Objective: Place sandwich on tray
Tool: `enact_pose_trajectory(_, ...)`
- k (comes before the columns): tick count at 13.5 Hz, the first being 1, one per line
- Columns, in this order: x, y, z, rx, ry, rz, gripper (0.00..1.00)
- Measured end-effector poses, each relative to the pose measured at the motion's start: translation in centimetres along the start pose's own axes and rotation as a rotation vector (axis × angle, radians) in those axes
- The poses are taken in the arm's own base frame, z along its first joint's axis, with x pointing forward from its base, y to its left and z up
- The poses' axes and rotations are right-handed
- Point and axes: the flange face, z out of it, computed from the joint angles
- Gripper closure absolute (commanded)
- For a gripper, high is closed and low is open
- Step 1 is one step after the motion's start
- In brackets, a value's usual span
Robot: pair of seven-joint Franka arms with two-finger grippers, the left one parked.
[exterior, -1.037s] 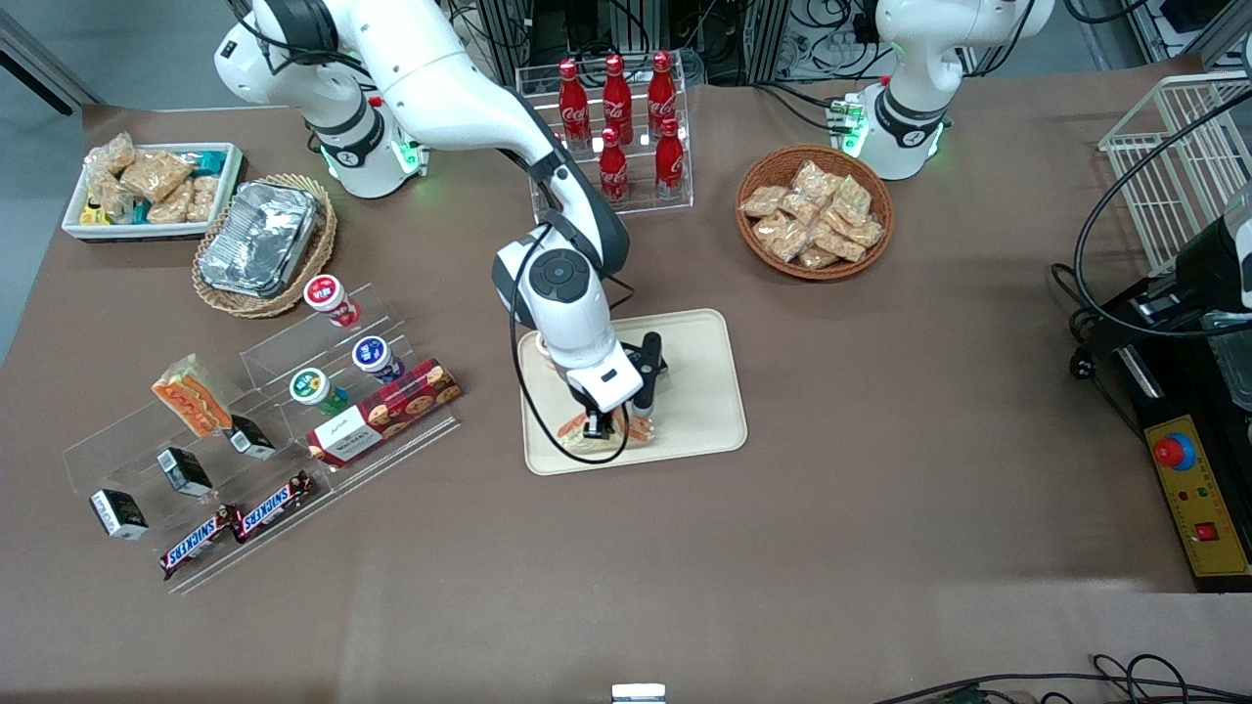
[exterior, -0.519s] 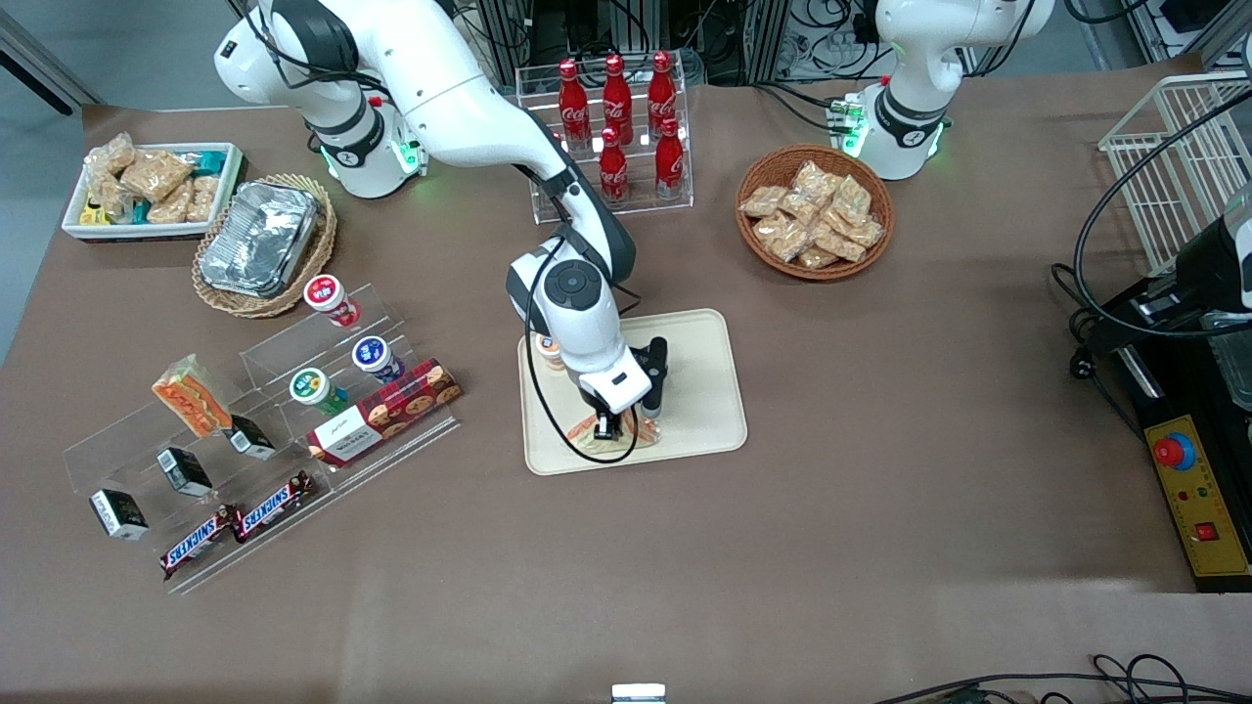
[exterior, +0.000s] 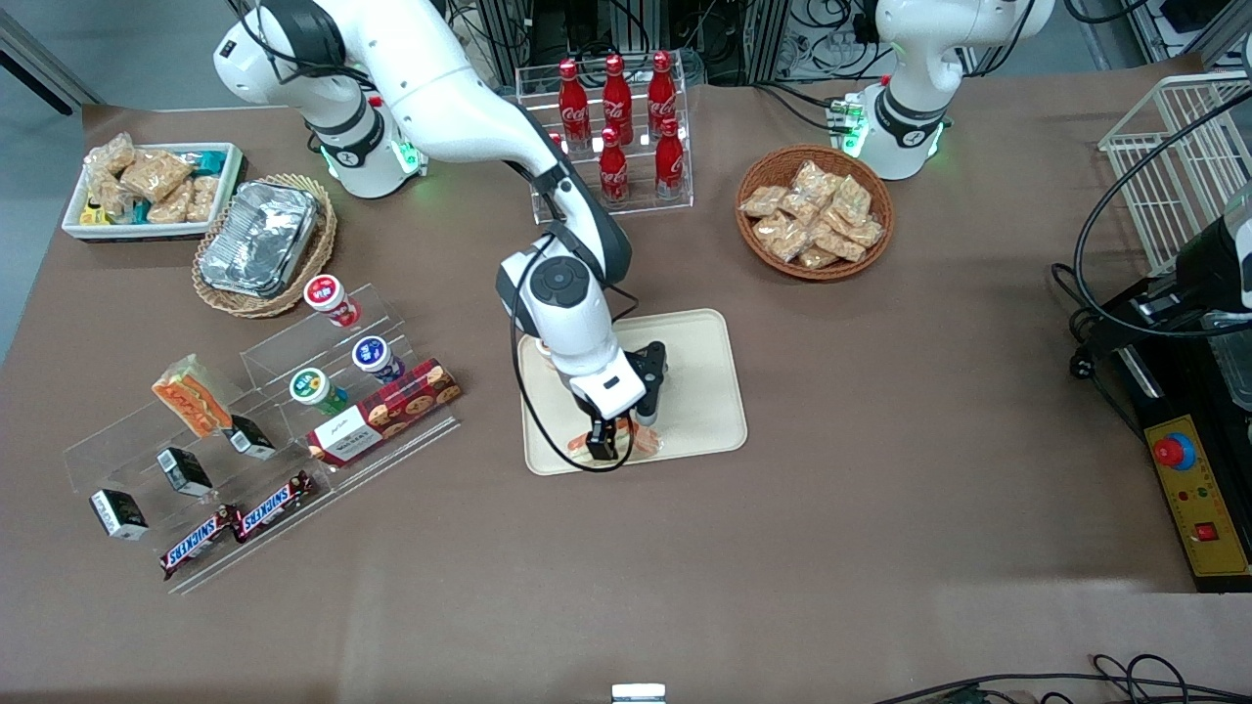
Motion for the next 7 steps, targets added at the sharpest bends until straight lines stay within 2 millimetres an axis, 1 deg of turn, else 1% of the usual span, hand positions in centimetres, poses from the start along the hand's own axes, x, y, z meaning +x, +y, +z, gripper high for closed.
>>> enact_pose_trajectory(1, -0.6, 1.5, -2.2, 0.013, -0.013, 0.024, 0.0)
enact_pose_trajectory(2, -1.8, 3.3, -4.8, 0.023, -0.033, 0.053, 0.0)
enact_pose_trajectory(3, -3.5, 5.4, -7.6, 0.037, -0.06, 0.089, 0.0)
enact_pose_trajectory(5, -7.8, 9.3, -12.8, 0.066, -0.109, 0.182, 0.0)
enact_pose_trajectory(6, -10.7, 11.5, -15.0, 0.075, -0.133, 0.249, 0.0)
enact_pose_trajectory(7, -14.0, 13.6, -16.8, 0.082, -0.155, 0.326, 0.0)
